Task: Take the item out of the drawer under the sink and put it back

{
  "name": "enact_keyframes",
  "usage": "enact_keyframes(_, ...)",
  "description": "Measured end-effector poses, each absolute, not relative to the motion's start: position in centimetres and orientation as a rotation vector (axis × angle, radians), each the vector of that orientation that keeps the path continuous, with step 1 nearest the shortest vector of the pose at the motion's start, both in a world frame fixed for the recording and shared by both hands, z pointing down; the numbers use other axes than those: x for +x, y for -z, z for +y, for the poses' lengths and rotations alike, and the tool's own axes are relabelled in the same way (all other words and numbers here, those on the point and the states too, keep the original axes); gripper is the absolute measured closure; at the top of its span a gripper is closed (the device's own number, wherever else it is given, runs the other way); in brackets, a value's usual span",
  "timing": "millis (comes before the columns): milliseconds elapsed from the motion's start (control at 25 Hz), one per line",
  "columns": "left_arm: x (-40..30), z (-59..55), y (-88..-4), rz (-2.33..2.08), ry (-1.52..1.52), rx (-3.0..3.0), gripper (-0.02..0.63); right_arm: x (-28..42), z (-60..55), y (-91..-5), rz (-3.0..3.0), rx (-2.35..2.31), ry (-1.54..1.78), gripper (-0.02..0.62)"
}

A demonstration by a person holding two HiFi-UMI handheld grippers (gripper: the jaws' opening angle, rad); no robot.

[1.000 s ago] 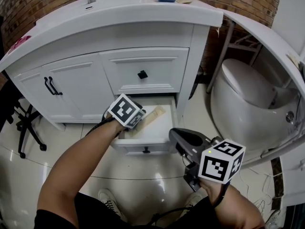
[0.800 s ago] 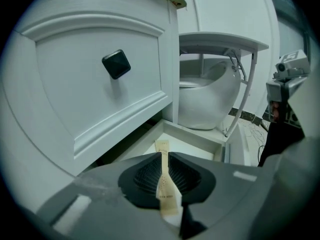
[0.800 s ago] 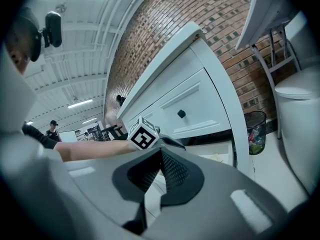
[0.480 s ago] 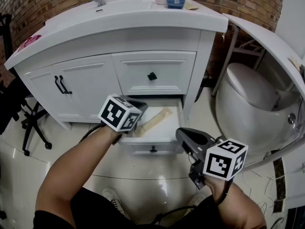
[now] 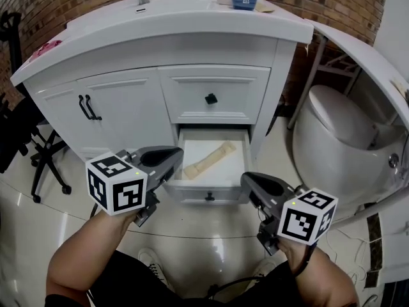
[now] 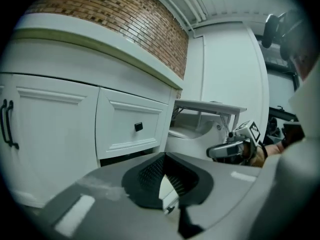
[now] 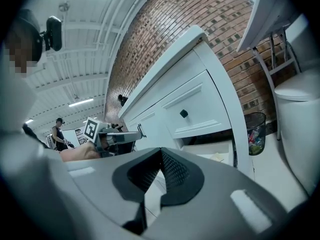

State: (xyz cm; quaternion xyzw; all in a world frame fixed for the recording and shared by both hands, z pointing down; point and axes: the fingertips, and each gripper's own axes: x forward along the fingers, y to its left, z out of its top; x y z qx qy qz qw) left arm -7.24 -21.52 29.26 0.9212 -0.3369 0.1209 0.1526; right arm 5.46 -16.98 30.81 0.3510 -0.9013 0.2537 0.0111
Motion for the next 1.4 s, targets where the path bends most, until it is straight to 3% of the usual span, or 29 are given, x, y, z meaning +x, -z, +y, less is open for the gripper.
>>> enact_keyframes(240, -7.1, -17.3, -27.7, -0.928, -0.298, 2.663, 0.600, 5.5, -16.8, -29.7, -2.859, 1.097, -0.779, 0.591)
enact_keyframes(680, -5.8, -14.4, -32.3, -0.777, -0.296, 2.577, 0.600, 5.4, -15.9, -30.5, -2.834, 1.080, -0.812, 0.591)
enact_keyframes(1400, -8.0, -13.5, -28.5, -0.828, -0.158, 2.626, 0.600, 4.6, -14.7, -29.6, -2.863, 1.077, -0.801, 0.591)
